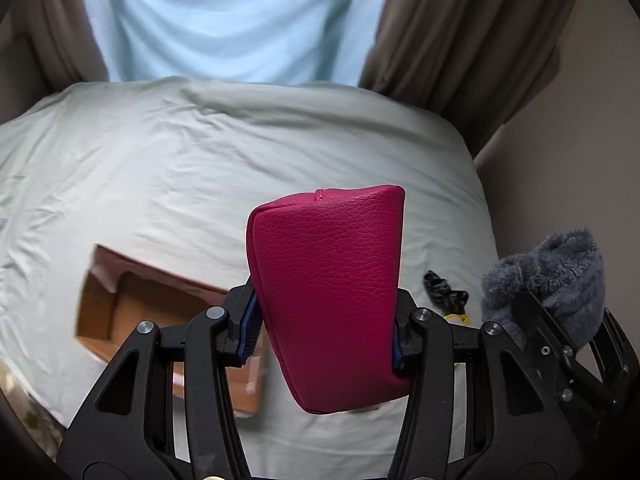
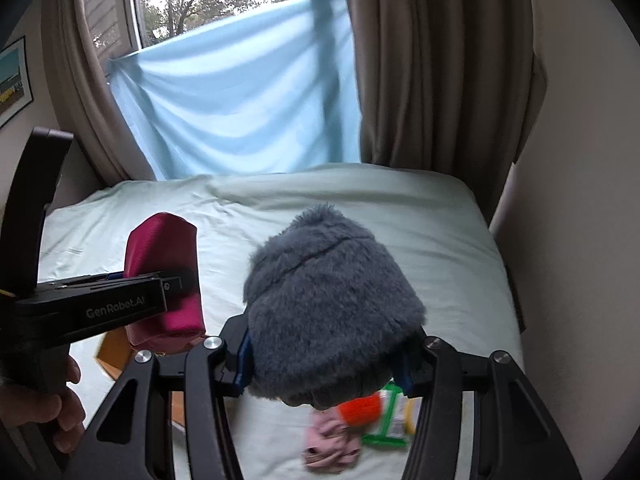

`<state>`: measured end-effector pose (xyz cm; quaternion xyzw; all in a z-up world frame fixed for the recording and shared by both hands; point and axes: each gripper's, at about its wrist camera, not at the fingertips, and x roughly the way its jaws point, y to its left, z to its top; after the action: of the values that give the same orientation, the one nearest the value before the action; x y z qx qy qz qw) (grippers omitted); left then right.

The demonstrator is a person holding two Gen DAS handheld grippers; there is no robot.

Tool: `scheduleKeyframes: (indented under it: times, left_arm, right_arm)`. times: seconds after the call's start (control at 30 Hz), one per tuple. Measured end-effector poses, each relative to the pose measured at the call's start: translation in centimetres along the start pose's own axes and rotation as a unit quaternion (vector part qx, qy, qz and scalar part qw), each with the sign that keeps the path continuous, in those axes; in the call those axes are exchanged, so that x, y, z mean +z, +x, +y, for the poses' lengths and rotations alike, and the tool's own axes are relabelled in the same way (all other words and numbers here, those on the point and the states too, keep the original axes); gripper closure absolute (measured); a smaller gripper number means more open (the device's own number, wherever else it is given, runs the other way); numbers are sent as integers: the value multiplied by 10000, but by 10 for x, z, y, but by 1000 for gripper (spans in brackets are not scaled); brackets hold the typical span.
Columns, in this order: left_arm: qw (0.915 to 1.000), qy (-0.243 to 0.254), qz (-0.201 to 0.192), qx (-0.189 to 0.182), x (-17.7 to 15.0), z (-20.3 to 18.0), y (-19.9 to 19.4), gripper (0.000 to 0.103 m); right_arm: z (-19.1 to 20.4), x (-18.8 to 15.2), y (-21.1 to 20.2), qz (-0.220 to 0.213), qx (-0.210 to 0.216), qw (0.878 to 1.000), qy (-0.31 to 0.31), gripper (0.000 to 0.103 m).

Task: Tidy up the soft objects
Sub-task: 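Carry the pink pouch and grey hat into the box and release both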

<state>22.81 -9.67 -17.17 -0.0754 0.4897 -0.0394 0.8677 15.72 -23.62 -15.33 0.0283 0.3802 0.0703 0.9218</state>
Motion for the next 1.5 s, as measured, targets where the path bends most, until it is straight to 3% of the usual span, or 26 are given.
scheduleKeyframes:
  times: [0.17,0.43,0.63,0.83,1.07,1.23,1.43,1.47,1.5]
  left_arm:
    - [9999,-104,-19,82,-3,65,-36,58]
    - [9995,-29,277,174,0,168,-32,58]
    - [9978,162,568,301,-3,235,-4,58]
    - [9929,314,1056,449,-15,285,47,58]
    - [9827,695,1612,594,-36,300,111,58]
    - [9726,880,2066,602,-52,297,154,58]
    - [9582,1299,2444,719,-65,294,192,58]
    - [9572,1349,2473,669,-66,293,195,55]
    - [9569,1400,2464,637,-67,291,197,43]
  right_arm:
    - [59,2,-11,-31,108,9999,3,53]
    - [149,-6,28,336,68,9993,177,53]
    - [201,-23,83,880,112,9948,505,53]
    - [224,-48,135,1543,131,9839,887,53]
    - [223,-73,205,2341,90,9631,1326,53]
    - [213,-95,256,2993,5,9401,1633,51]
    - [199,-112,285,3339,-83,9236,1880,49]
    - [198,-114,289,3391,-93,9211,1910,47]
    - [197,-116,292,3423,-118,9200,1906,41]
